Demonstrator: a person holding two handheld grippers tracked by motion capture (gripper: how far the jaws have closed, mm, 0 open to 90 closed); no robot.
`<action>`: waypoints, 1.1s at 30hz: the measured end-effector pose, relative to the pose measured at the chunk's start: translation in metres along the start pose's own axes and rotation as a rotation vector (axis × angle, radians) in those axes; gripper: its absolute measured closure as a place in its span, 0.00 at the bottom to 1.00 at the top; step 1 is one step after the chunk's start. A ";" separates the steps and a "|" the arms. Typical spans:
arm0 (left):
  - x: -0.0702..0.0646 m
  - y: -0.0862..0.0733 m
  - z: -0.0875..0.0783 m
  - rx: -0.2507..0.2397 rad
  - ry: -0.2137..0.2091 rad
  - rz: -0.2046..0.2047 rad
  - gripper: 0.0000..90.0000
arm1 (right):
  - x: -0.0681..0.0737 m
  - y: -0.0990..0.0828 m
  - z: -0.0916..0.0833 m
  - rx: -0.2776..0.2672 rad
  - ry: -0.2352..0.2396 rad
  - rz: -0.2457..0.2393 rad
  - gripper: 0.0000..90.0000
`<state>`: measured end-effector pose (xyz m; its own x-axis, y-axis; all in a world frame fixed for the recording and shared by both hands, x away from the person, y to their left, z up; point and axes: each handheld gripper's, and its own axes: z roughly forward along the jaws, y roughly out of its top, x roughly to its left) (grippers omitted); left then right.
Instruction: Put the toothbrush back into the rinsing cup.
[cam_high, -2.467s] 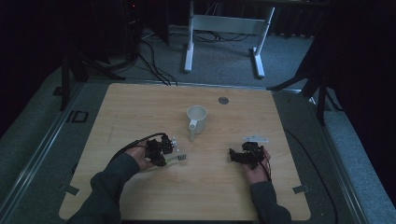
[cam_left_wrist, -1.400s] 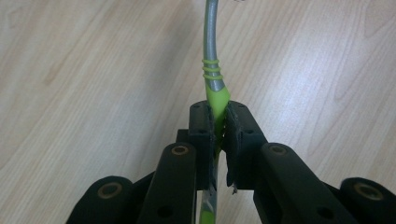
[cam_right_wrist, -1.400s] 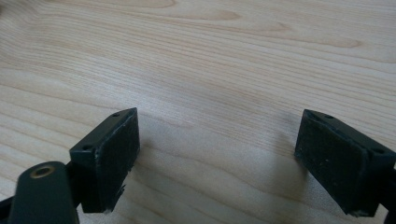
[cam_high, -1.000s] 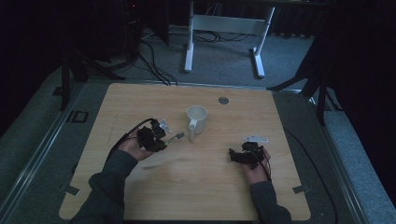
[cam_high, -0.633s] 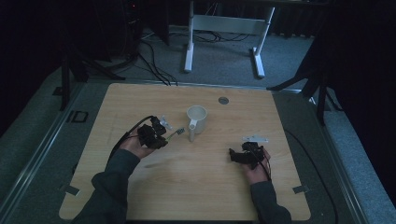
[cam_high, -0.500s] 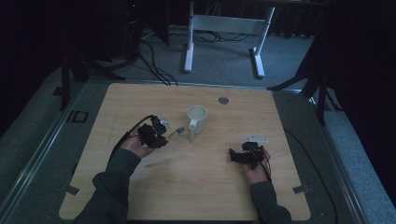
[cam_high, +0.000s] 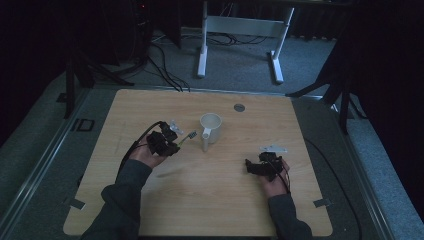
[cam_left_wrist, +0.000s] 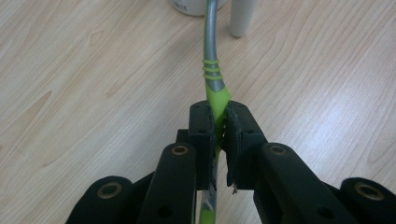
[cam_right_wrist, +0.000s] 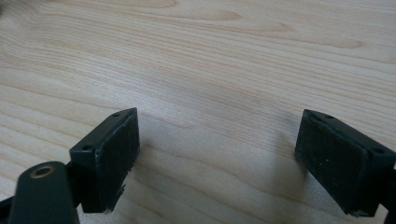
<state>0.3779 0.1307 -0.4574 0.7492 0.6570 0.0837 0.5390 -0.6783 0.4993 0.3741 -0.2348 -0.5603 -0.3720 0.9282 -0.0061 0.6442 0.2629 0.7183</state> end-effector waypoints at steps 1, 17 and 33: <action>0.000 0.000 0.000 0.000 0.001 -0.003 0.91 | 0.000 0.000 0.000 0.000 0.000 0.000 0.15; 0.003 0.002 -0.001 -0.044 0.004 -0.053 0.91 | 0.000 0.000 0.000 -0.001 0.000 -0.003 0.15; 0.005 0.005 -0.004 -0.100 0.029 -0.107 0.91 | 0.000 0.000 0.000 -0.001 0.000 -0.003 0.15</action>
<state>0.3830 0.1318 -0.4513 0.6773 0.7340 0.0491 0.5734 -0.5685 0.5899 0.3742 -0.2349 -0.5603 -0.3741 0.9274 -0.0079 0.6427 0.2654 0.7187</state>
